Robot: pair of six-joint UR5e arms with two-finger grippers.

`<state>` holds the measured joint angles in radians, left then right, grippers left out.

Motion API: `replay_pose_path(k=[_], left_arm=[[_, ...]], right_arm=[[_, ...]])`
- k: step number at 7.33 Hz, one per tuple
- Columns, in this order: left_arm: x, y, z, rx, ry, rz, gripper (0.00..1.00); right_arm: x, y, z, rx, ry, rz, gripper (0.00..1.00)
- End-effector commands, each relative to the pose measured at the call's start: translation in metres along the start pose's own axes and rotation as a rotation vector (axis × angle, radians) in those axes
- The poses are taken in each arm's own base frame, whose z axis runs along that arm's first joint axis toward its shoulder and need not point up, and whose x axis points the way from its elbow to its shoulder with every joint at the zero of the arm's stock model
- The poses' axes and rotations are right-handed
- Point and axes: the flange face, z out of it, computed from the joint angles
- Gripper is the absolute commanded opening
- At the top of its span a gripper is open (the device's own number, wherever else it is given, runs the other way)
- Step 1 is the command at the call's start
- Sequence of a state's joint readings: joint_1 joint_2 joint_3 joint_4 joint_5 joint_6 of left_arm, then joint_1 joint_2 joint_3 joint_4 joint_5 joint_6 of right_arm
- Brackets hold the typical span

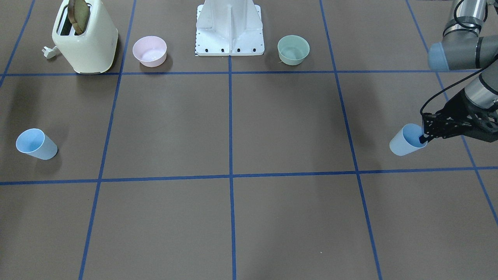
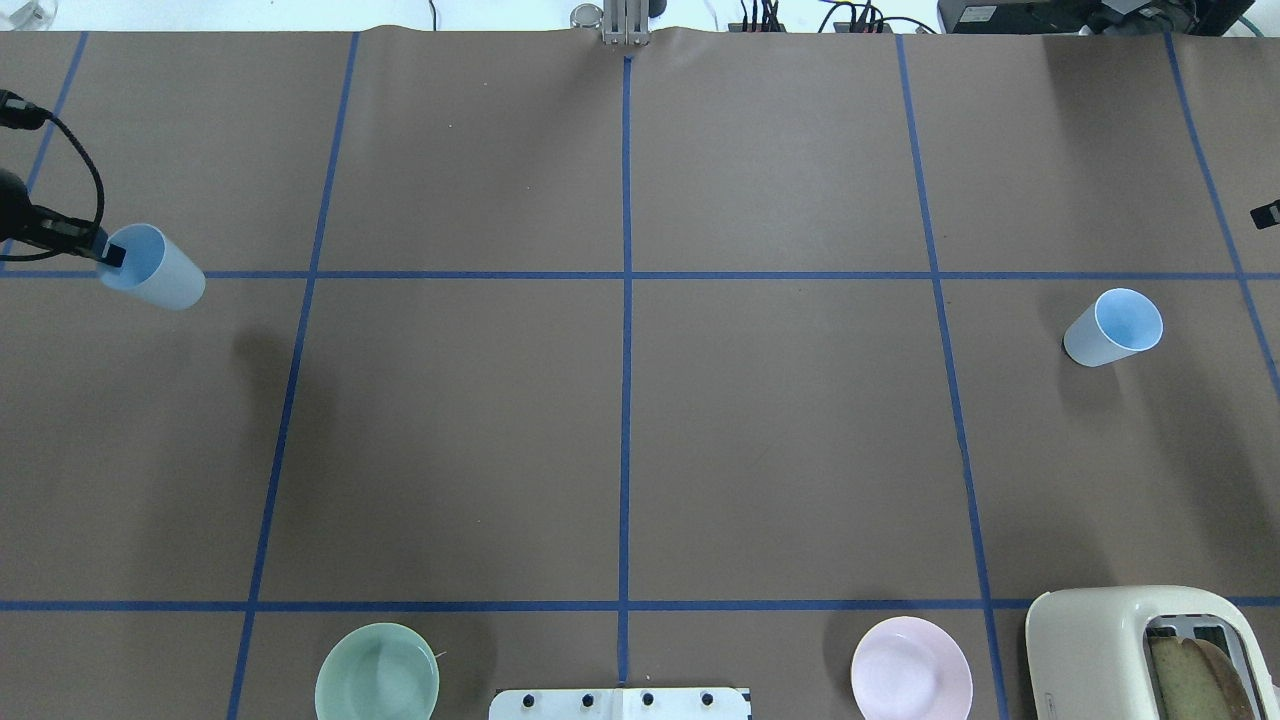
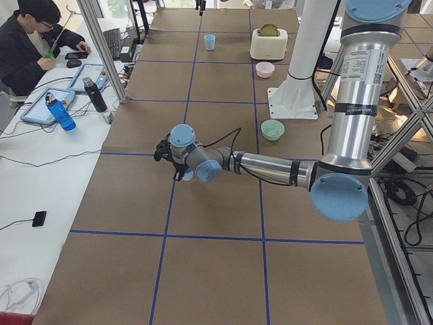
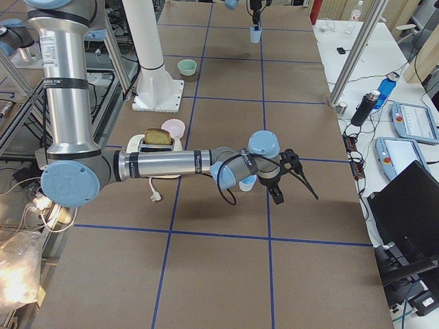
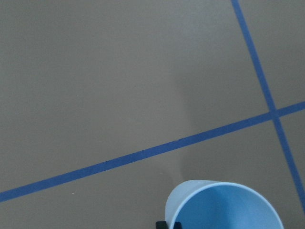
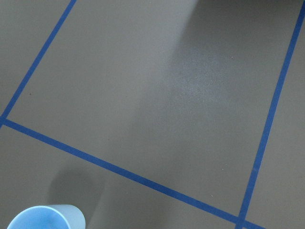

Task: Stack blue cups with both arms
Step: 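Carry the light-blue cup with the left gripper to the table center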

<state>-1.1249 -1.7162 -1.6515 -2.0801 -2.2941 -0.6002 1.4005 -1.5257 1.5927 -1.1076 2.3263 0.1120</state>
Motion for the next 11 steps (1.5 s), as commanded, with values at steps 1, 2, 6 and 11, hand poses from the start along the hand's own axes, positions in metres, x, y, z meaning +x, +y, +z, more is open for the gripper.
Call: replay_pose_path(k=[1,2,6,11], left_arm=[[0.114,-0.031,0.008,-0.004,-0.008,-0.078,0.00],[0.171,-0.041,0.023,-0.014,-0.017,-0.118,0.00],[0.438,-0.032,0.085,-0.054,-0.042,-0.252,0.00],[0.501,0.003,0.128,-0.056,-0.077,-0.215,0.00]], right_arm=[[0.000,0.001,0.000,-0.001,-0.001,0.001,1.00],[0.001,0.001,0.001,-0.002,0.002,0.002,1.00],[0.001,0.002,0.002,-0.005,0.004,0.003,1.00],[0.002,0.001,0.001,-0.003,0.004,0.003,1.00]])
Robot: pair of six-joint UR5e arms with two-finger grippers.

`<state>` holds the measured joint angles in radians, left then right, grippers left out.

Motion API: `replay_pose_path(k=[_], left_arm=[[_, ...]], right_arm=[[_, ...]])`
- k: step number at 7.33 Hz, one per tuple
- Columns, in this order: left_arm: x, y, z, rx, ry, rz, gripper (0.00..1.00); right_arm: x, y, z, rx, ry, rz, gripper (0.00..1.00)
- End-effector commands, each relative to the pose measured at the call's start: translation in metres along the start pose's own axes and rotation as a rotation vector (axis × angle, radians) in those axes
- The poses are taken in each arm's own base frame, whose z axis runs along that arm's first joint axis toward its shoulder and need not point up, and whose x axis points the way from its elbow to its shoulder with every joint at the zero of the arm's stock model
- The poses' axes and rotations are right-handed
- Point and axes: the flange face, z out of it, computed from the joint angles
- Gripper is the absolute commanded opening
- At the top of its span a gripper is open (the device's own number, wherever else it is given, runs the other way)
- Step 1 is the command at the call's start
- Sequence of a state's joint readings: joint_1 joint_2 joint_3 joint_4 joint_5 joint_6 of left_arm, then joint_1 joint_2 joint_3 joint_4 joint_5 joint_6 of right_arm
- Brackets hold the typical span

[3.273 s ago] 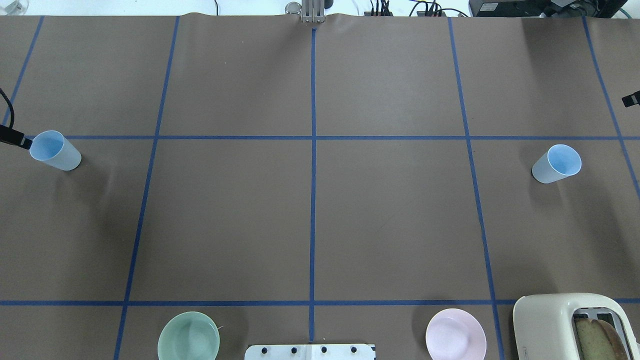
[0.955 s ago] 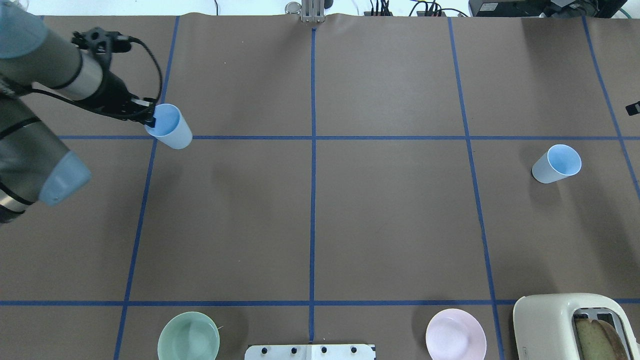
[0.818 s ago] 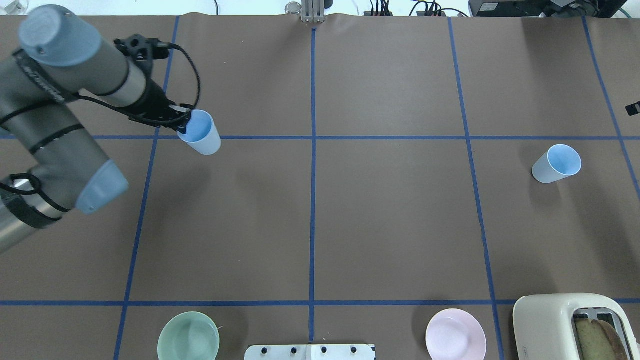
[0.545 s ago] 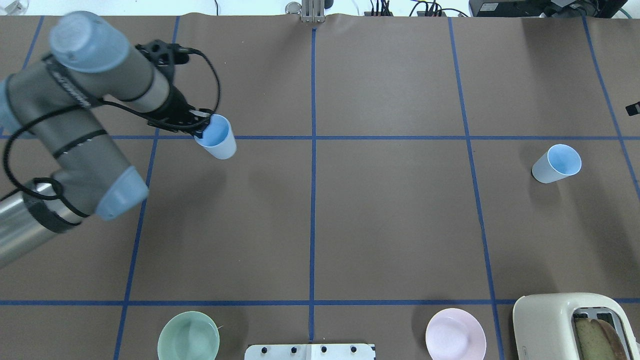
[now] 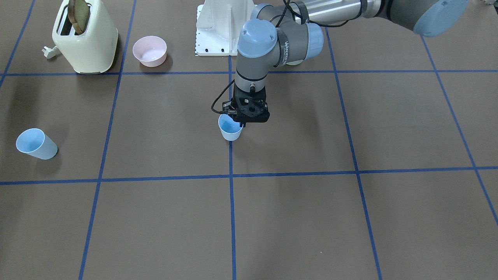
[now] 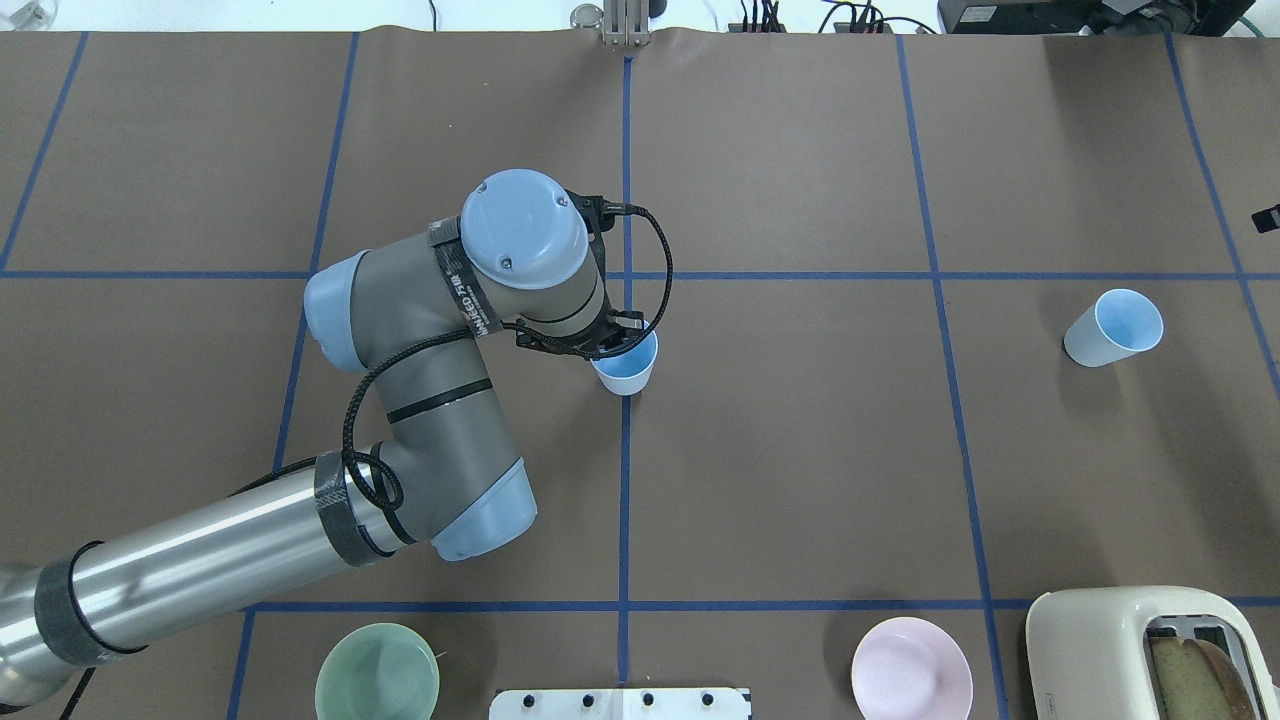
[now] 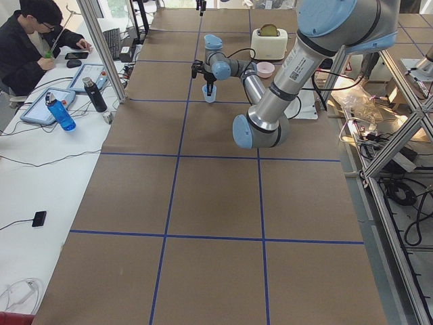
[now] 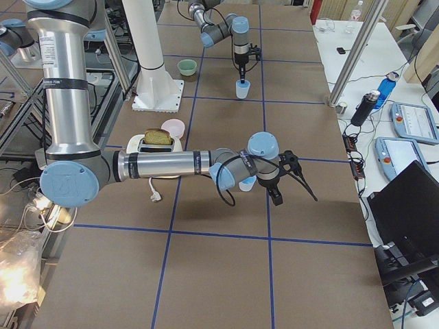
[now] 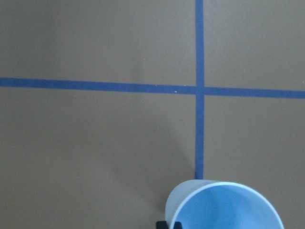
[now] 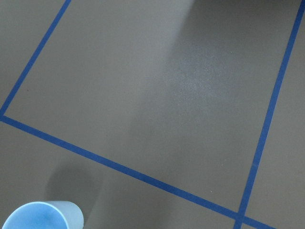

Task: Stack blue cups with both arms
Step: 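Carry the light-blue cup with the left gripper to the table center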

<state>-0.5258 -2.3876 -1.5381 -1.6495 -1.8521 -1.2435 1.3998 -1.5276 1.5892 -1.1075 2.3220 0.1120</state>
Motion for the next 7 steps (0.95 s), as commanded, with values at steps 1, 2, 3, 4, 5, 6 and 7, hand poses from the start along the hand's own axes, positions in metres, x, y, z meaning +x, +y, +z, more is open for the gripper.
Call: replay_pose_path(k=[1,2,3,4,5,6,7], left_arm=[[0.0027,0.0077,0.0058,-0.008,-0.004,0.008,0.00],[0.0038,0.0104,0.0077,-0.012,-0.003,0.011,0.00],[0.0033,0.0099,0.0101,-0.012,-0.005,0.012,0.06],[0.0024,0.0100,0.0108,-0.013,-0.006,0.013,0.22],[0.0025,0.0100,0.0107,-0.012,-0.005,0.015,0.39],[0.0012,0.0103,0.0112,-0.012,-0.005,0.015,0.63],[0.0024,0.0102,0.0059,-0.008,0.004,0.020,0.98]], right_arm=[[-0.0001,-0.0007,-0.0005,0.001,0.000,0.000,1.00],[0.0001,0.0002,-0.0002,0.000,-0.002,0.001,1.00],[0.0001,0.0002,-0.0002,0.000,-0.002,0.001,1.00],[0.0004,0.0002,-0.0002,0.000,0.001,0.001,1.00],[0.0003,0.0002,-0.0002,0.000,0.000,0.001,1.00],[-0.0004,0.0002,0.0004,-0.001,-0.002,0.000,1.00],[-0.0008,-0.0007,0.0001,0.000,-0.002,-0.001,1.00]])
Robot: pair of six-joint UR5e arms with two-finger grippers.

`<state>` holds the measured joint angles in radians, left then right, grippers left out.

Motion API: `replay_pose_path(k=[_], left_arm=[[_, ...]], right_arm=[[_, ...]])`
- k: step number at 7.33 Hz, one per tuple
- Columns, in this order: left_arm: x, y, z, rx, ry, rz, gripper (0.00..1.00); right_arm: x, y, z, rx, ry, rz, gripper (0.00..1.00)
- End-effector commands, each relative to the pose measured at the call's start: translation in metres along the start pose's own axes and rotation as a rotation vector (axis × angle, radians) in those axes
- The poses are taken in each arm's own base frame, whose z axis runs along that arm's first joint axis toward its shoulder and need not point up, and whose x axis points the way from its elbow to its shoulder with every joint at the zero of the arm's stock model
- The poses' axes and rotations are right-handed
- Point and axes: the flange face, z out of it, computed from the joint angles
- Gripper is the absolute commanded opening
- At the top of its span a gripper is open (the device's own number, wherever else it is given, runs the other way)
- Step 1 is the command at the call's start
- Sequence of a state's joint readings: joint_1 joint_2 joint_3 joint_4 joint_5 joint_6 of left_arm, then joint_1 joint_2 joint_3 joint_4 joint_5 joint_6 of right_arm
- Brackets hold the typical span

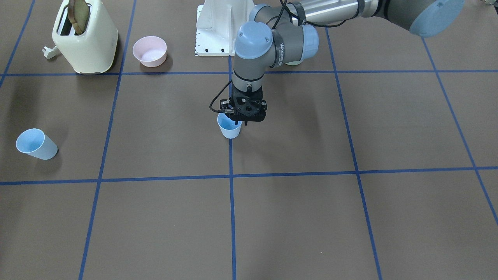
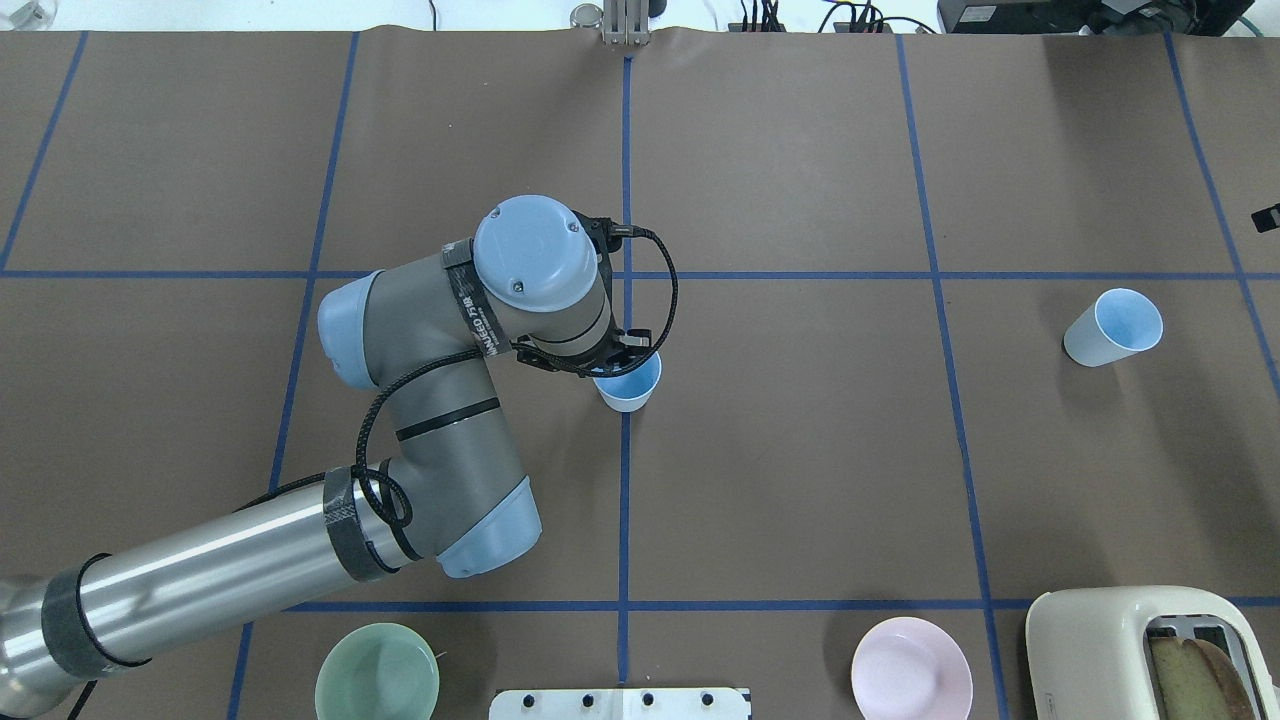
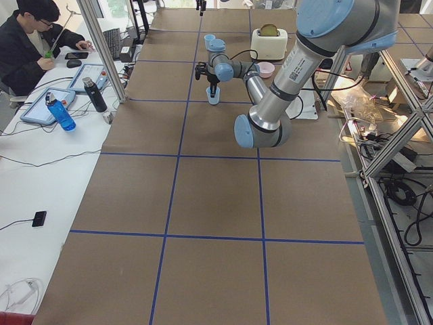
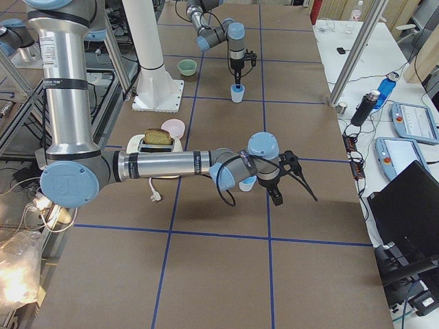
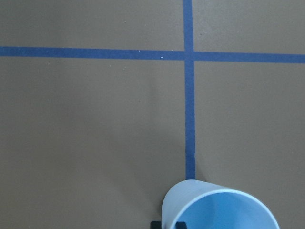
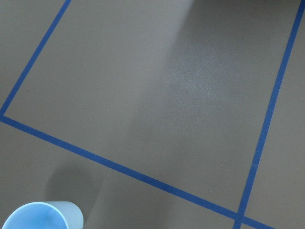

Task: Stack blue cups with both arms
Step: 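Carry the light-blue cup with the left gripper to the table center, then release the cup upright and withdraw the left gripper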

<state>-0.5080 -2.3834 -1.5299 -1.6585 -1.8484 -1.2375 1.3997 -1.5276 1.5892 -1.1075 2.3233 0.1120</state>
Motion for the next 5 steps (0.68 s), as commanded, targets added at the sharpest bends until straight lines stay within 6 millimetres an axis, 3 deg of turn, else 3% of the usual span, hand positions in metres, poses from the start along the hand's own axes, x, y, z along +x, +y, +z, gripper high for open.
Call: replay_pose_path(k=[1,3,5], left_arm=[[-0.006,-0.014,-0.028,0.032,0.027,-0.002,0.98],[-0.079,-0.046,-0.060,0.062,0.007,0.061,0.98],[-0.181,-0.090,-0.111,0.044,-0.043,0.144,0.98]], right_arm=[[-0.002,-0.003,-0.001,0.002,-0.003,-0.003,1.00],[-0.003,-0.004,-0.002,0.004,-0.005,-0.002,1.00],[-0.008,-0.009,-0.006,0.013,-0.017,0.044,1.00]])
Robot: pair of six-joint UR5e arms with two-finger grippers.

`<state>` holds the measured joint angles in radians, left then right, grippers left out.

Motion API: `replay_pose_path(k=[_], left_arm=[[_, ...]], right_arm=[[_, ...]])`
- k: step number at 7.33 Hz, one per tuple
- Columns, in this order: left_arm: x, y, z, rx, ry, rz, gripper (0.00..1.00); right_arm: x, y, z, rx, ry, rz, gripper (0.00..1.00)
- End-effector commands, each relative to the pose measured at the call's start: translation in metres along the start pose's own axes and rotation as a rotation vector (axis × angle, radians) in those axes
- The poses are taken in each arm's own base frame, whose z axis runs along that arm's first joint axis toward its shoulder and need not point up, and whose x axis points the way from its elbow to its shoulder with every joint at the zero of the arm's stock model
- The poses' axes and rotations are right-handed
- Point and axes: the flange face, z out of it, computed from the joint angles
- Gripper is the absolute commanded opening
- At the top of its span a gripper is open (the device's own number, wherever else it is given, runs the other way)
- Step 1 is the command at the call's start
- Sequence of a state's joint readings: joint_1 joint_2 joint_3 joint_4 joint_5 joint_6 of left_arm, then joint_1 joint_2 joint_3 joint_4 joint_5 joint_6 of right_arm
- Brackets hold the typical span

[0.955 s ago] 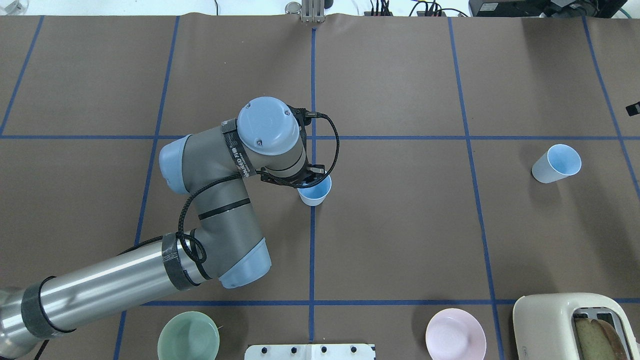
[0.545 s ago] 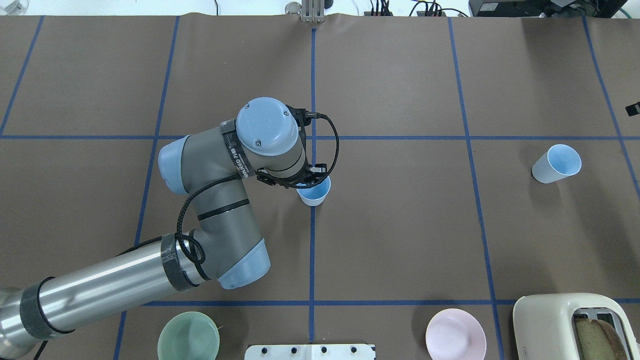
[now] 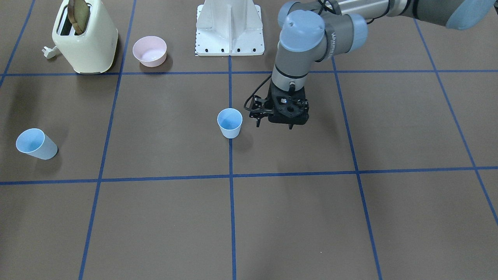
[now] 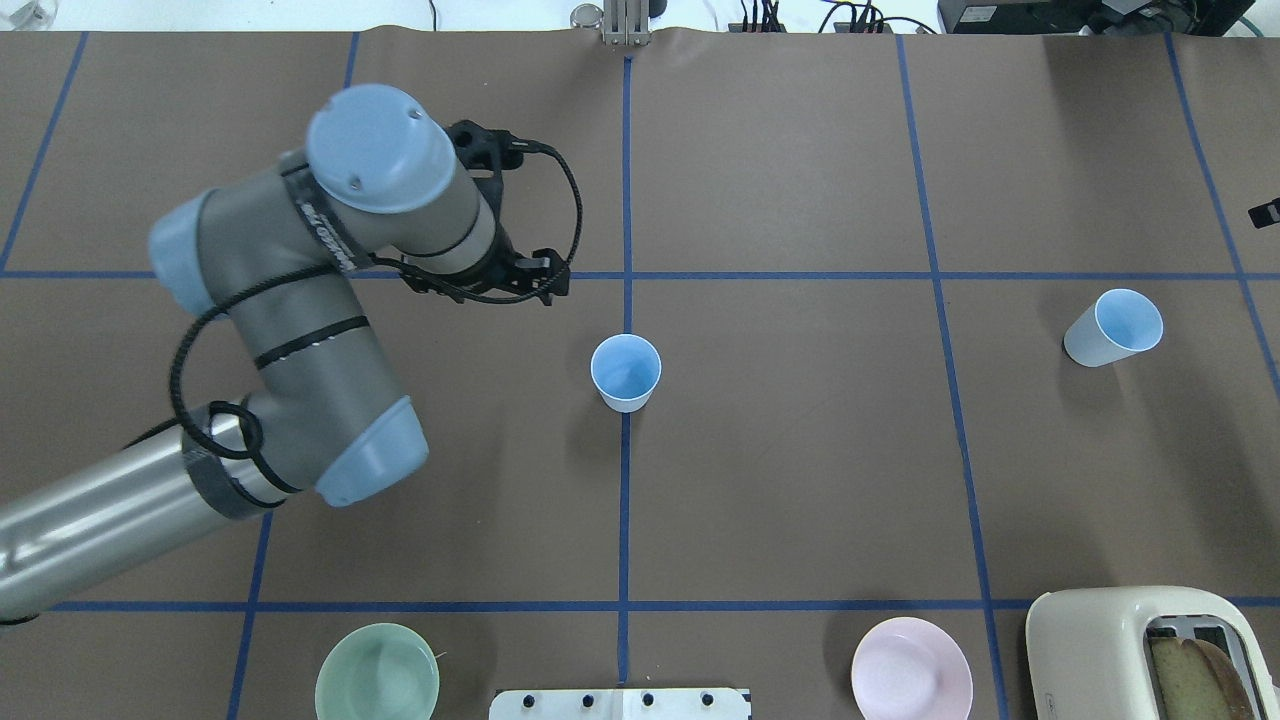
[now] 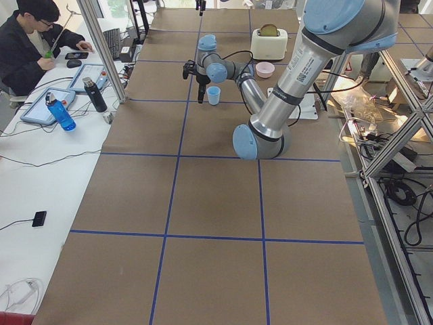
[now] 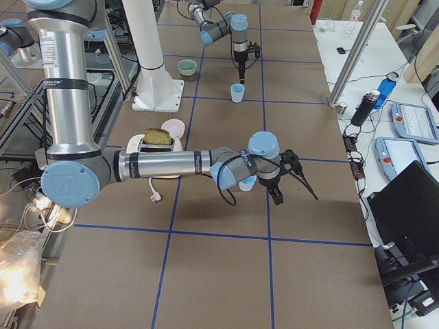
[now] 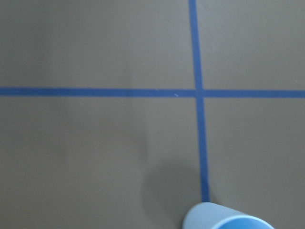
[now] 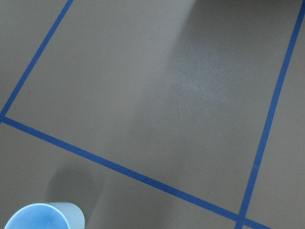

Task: Stack blue cups with both arms
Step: 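Release the cup upright and withdraw the left gripper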

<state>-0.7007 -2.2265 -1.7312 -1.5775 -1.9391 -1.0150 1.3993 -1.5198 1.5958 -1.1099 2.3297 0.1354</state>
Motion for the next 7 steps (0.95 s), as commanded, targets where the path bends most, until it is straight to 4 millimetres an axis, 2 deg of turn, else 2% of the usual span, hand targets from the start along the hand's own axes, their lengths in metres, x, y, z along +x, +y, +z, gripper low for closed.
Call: replay_pose_path(k=[1,2,4,5,6,7], left_arm=[[-0.142,-0.043,-0.044,-0.020,-0.048,0.100,0.98],[-0.218,-0.064,-0.064,-0.029,-0.070,0.153,0.98],[-0.364,-0.083,-0.093,-0.058,-0.124,0.233,0.98],[-0.439,-0.080,-0.107,-0.078,-0.121,0.246,0.98],[-0.521,-0.077,-0.121,-0.092,-0.104,0.229,0.98],[-0.607,-0.061,-0.129,-0.107,-0.114,0.272,0.98]], right_arm=[[-0.019,-0.009,-0.006,0.011,-0.018,0.041,1.00],[-0.040,-0.012,-0.005,0.010,-0.027,0.051,1.00],[-0.094,-0.020,-0.013,-0.055,-0.030,0.077,1.00],[-0.119,-0.020,-0.014,-0.094,-0.005,0.070,1.00],[-0.131,-0.015,-0.004,-0.126,0.022,0.059,1.00],[-0.138,-0.010,0.011,-0.154,0.035,0.042,1.00]])
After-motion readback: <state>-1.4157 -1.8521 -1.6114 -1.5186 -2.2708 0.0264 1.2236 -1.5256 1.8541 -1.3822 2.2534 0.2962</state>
